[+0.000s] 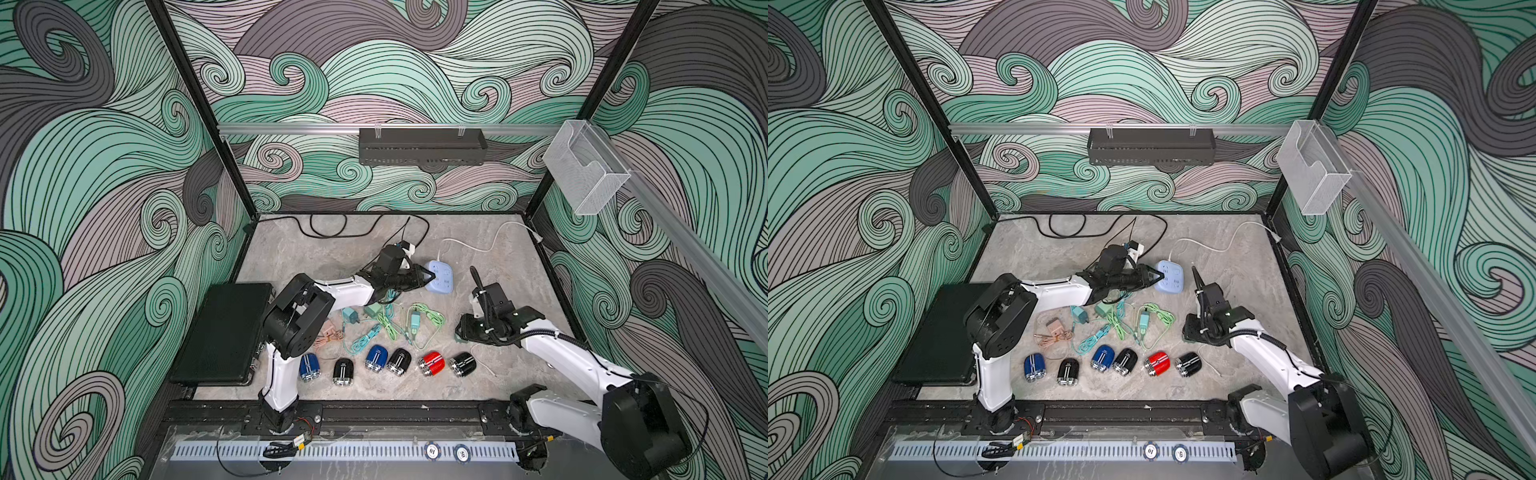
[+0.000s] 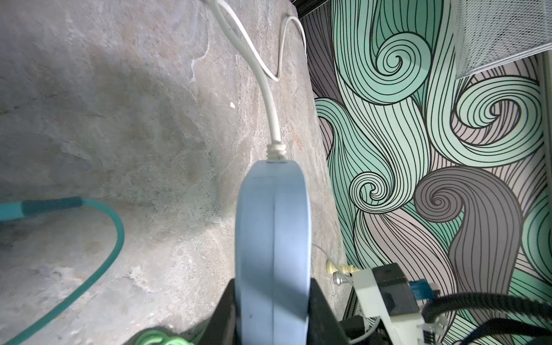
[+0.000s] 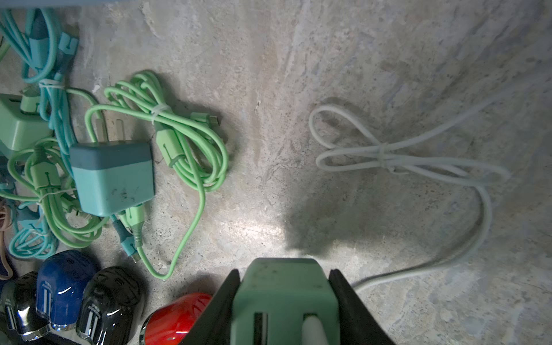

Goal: Unplug the electric shaver
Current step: Place the plug at the center of the board, then place the socket at the center of the board.

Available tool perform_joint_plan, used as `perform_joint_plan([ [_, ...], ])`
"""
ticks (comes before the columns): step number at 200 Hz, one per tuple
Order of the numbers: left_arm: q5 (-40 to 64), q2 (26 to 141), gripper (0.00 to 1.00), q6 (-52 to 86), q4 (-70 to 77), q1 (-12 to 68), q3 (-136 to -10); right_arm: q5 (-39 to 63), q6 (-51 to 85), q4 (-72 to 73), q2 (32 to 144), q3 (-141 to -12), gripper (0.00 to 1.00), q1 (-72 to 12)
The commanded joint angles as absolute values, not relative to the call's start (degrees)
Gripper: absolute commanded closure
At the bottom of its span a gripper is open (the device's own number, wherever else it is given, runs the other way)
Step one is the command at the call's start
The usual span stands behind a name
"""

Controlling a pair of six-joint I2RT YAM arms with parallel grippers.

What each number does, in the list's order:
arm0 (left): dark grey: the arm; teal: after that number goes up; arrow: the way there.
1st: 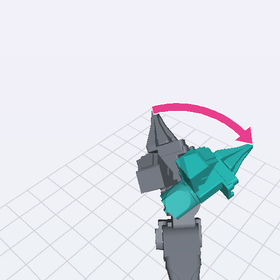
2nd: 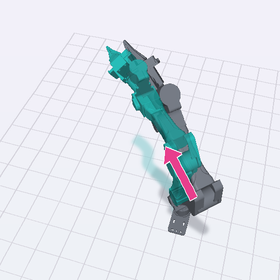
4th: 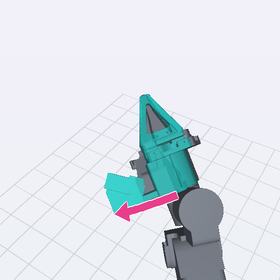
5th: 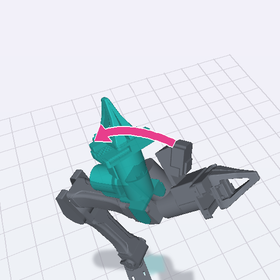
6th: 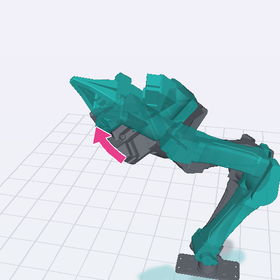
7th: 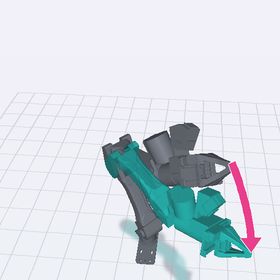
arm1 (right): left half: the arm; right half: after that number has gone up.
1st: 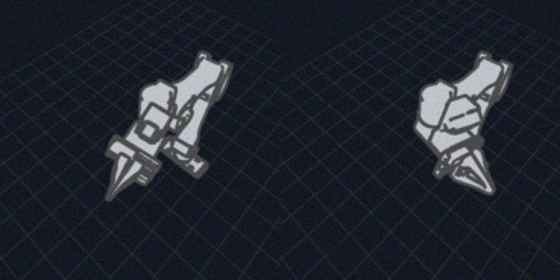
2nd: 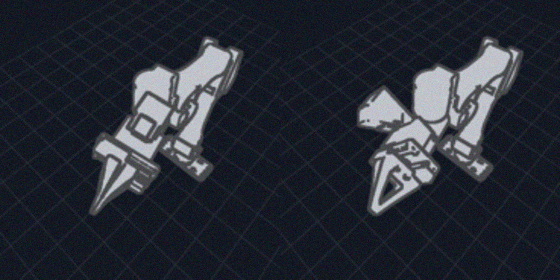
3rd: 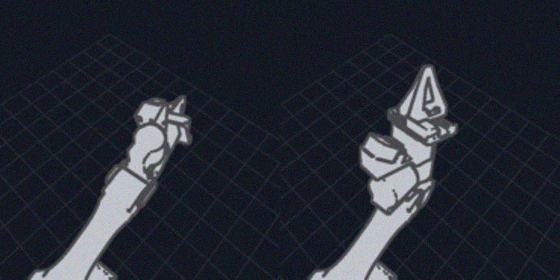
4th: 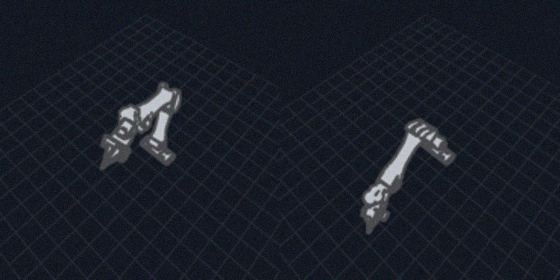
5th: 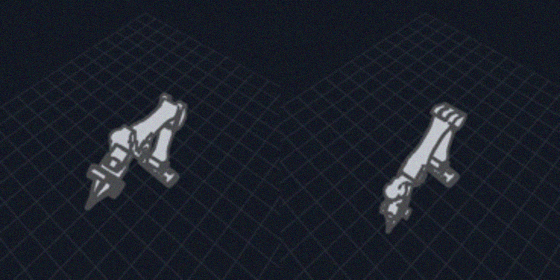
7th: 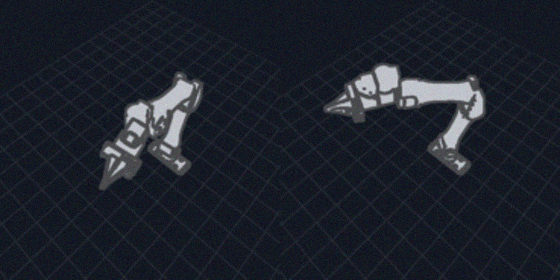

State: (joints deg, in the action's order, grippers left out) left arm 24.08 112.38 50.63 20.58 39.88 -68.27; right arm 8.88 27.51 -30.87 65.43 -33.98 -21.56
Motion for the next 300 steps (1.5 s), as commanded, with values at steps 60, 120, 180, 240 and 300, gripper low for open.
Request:
perform_joint_plan([
  [60,25.0,115.7,0.89,48.8,18.7,40.5,-74.7,6.3,27.4,-37.8,54.9,-35.4,0.43,-20.7],
  [120,24.0,119.8,0.89,48.6,15.6,40.9,-78.7,12.7,26.6,-37.4,44.2,-36.8,0.19,-19.3],
  [180,21.4,124.5,0.89,48.8,11.6,41.0,-83.5,17.4,26.0,-36.4,38.9,-37.0,0.03,-18.6],
  [240,21.0,128.1,0.77,49.7,8.0,41.0,-87.3,17.1,25.7,-36.6,39.2,-36.7,0.03,-18.1],
  [300,20.0,128.7,0.46,48.7,1.1,41.0,-91.1,17.2,24.9,-36.3,40.8,-36.2,0.03,-17.8],
])
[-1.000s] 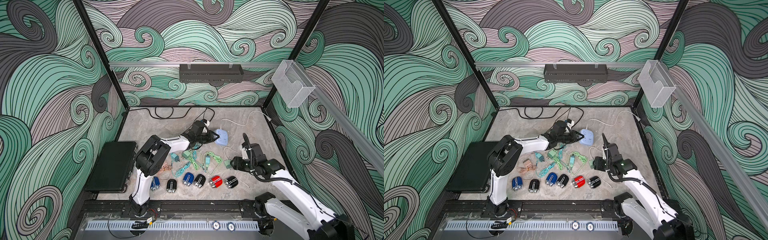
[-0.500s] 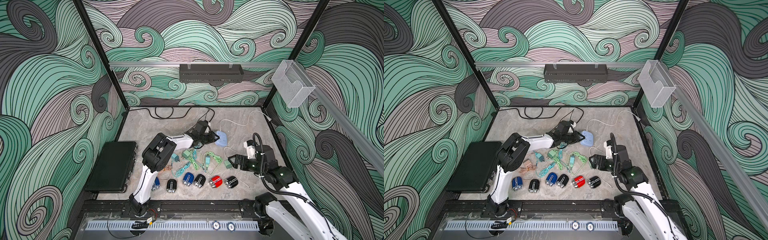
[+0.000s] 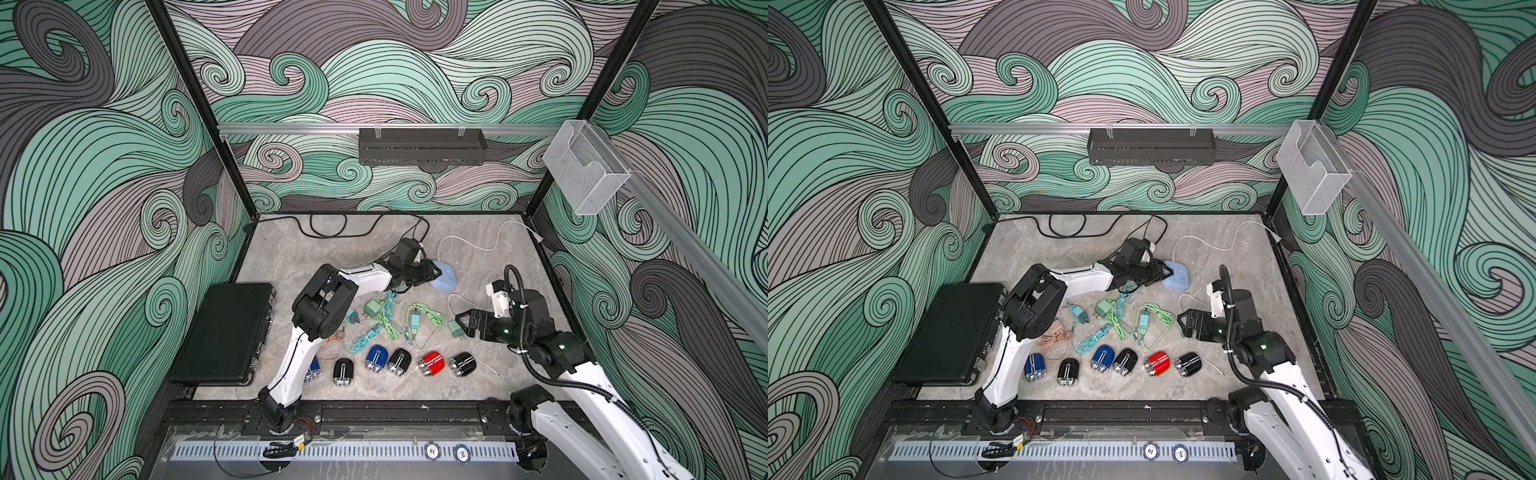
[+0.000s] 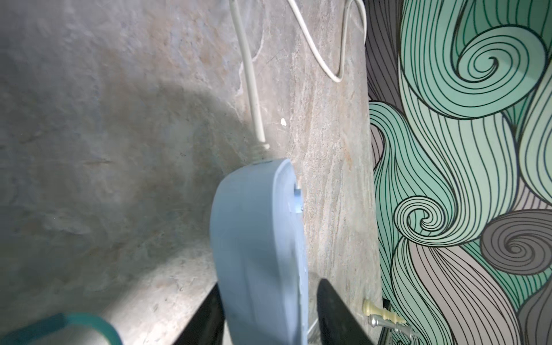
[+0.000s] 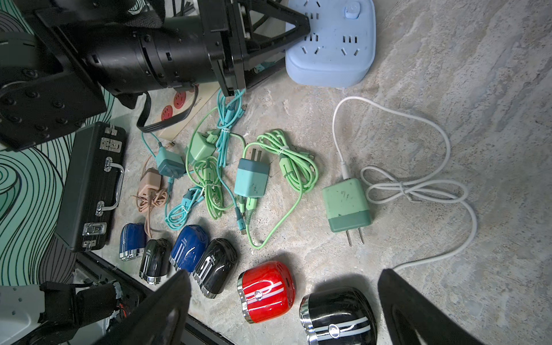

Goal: Unplug the electric shaver
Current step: Place the socket at the center of the board.

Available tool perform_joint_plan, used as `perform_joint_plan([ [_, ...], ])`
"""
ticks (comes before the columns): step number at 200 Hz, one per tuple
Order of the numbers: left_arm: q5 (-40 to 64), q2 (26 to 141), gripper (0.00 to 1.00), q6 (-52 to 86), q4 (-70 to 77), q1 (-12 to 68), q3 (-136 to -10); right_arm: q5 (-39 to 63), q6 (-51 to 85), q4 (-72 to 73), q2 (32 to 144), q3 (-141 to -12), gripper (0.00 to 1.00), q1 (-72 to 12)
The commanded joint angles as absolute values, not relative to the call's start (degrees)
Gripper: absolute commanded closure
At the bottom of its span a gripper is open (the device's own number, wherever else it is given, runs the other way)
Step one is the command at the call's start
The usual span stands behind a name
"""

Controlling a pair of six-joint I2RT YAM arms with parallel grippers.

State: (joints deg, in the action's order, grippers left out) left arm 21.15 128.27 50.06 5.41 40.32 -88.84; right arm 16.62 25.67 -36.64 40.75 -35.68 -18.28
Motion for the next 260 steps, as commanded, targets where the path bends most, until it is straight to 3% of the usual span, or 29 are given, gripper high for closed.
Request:
perform_joint_plan([
  [1,20.0,128.7,0.46,48.6,1.1,41.0,-91.1,17.2,24.9,-36.3,40.8,-36.1,0.03,-17.9],
  [44,16.9,127.7,0.27,45.6,-3.7,41.0,-91.8,17.4,25.4,-35.8,40.8,-35.2,0.03,-17.9],
  [104,11.5,119.6,0.27,38.2,-5.1,41.3,-87.4,15.5,24.5,-32.8,40.3,-34.3,0.03,-17.8],
  [137,8.1,109.3,0.24,32.1,-1.6,41.7,-79.6,15.0,23.6,-27.3,40.6,-33.8,0.02,-17.7],
  [170,2.9,97.8,0.11,27.1,-3.0,41.6,-71.1,14.3,21.9,-23.1,42.8,-34.8,0.03,-17.7],
  [200,-7.7,86.3,0.02,24.3,-9.3,41.3,-63.1,9.9,21.1,-20.9,45.2,-36.0,0.02,-17.4],
  [221,-14.7,76.8,0.01,22.1,-13.3,38.6,-56.2,7.2,20.5,-18.7,46.2,-36.6,0.01,-17.3],
  [260,-17.6,63.6,0.01,19.7,-12.4,31.3,-44.3,-1.1,19.4,-12.6,47.7,-35.3,0.0,-16.7],
])
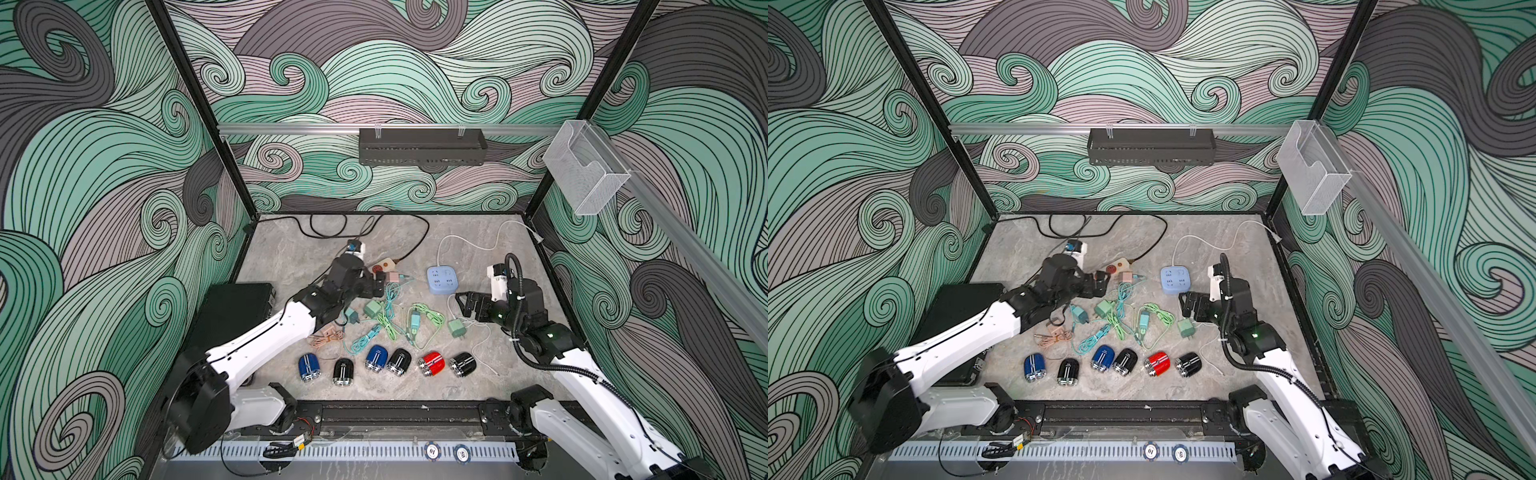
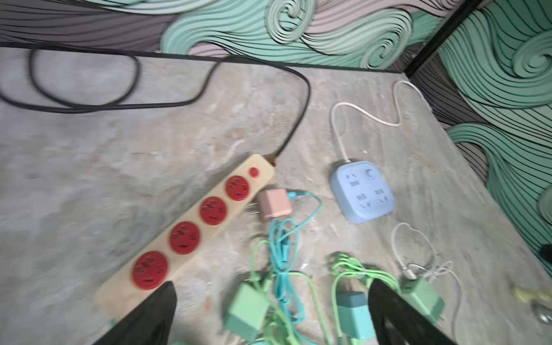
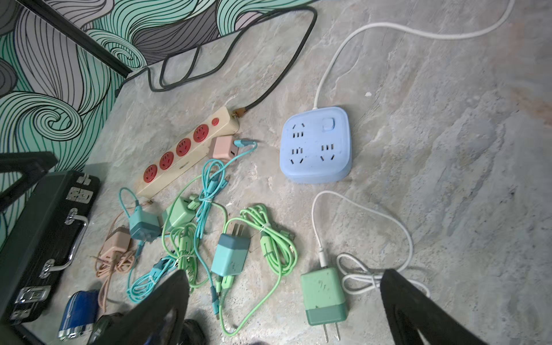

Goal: Unplug the electric shaver
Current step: Place the socket at the center of the board, then reset both arms

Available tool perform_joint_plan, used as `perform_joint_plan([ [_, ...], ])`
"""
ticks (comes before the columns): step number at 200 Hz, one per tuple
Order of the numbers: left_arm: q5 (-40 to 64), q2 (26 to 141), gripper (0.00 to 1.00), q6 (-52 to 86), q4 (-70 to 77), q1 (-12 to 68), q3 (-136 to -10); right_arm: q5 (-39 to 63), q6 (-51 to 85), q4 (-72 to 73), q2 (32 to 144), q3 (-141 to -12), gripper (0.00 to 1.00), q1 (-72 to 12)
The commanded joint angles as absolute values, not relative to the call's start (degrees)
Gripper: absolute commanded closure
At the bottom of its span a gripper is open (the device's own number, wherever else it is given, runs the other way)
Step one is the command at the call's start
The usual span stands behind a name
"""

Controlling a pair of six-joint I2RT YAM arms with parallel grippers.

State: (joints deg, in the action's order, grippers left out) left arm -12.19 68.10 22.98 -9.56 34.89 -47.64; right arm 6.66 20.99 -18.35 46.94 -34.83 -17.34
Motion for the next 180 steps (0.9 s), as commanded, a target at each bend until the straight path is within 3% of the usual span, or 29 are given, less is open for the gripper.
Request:
perform_joint_plan([
  [1,-17.6,63.4,0.01,19.7,-12.5,31.2,-44.1,-1.3,19.3,-12.4,47.6,-35.3,0.0,-16.7],
  [70,-23.2,61.0,0.01,16.9,-8.3,14.3,-35.9,-14.3,9.4,6.0,48.4,-28.2,0.0,-16.0],
  [106,-24.7,62.2,0.01,7.0,-1.3,9.5,-33.0,-18.0,7.7,9.5,50.7,-26.4,0.0,-14.8],
  [137,-21.4,66.6,0.01,4.1,3.8,6.0,-31.7,-19.3,5.6,13.4,55.9,-26.2,0.0,-13.5],
  [180,-13.1,73.4,0.01,1.6,25.4,2.3,-25.2,-20.5,0.9,20.0,63.9,-26.2,0.0,-10.3],
])
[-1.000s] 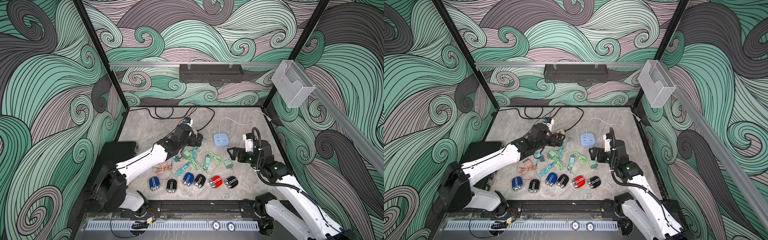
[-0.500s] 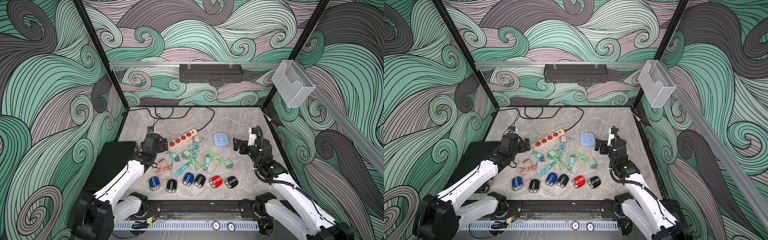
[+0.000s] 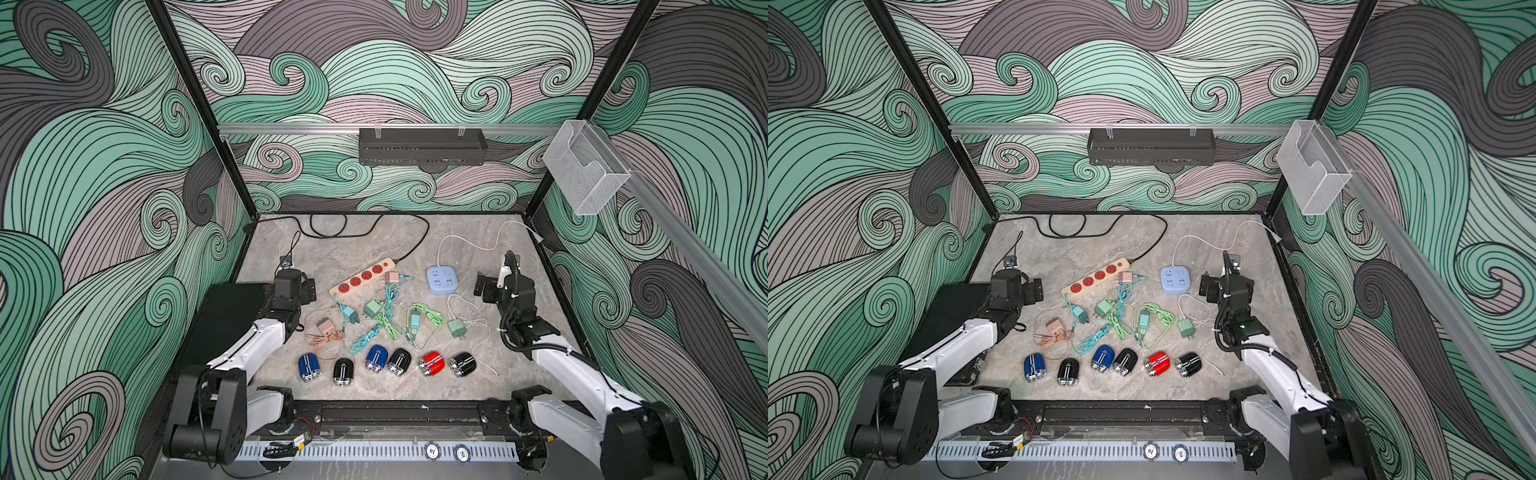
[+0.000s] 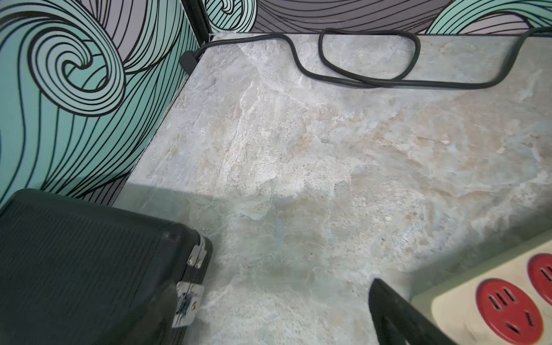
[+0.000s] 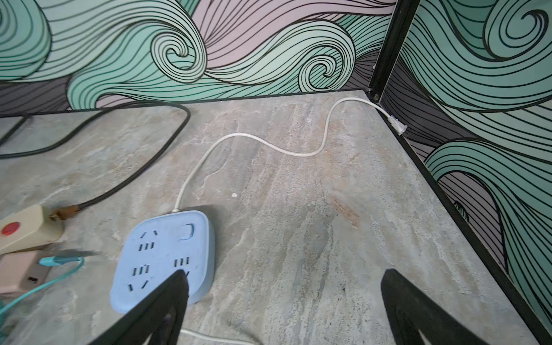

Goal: Unplug the electric shaver
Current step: Reset both arms

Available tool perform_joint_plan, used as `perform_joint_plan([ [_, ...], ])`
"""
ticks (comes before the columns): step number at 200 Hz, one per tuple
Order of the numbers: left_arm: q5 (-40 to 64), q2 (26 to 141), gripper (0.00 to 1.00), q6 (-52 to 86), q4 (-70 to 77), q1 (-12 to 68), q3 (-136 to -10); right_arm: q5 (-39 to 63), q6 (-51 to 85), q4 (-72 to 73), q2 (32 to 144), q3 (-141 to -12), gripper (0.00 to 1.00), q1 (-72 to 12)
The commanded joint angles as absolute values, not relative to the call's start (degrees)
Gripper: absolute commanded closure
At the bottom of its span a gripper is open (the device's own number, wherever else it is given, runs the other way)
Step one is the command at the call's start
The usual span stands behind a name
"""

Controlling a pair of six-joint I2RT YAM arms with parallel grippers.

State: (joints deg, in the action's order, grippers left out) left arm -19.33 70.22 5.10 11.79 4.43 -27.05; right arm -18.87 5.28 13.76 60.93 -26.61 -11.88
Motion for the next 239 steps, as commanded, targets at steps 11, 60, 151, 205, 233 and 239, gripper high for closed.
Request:
perform_joint_plan([
  [11,-10.9,74.0,0.02,1.6,27.0,1.3,-25.3,-17.9,-1.1,22.2,65.6,-25.7,0.0,-9.5],
  [60,-2.9,84.3,0.01,3.4,44.1,-4.2,-22.1,-16.1,-1.3,39.2,75.1,-21.2,0.0,-5.6],
  [151,1.8,88.3,0.01,0.4,41.6,-4.5,-26.2,-0.4,-1.7,50.7,89.0,-22.8,0.0,-0.6],
  [205,1.4,87.6,0.01,1.4,38.2,-4.5,-27.3,-0.1,-1.9,48.4,87.9,-23.1,0.0,-0.6],
  [233,1.3,87.3,0.01,1.6,37.0,-4.5,-27.6,-0.1,-2.0,47.9,87.9,-23.4,0.0,-0.6],
  [239,1.3,87.4,0.01,1.6,37.4,-4.5,-27.5,-0.1,-1.9,46.8,88.2,-23.9,0.0,-0.5],
])
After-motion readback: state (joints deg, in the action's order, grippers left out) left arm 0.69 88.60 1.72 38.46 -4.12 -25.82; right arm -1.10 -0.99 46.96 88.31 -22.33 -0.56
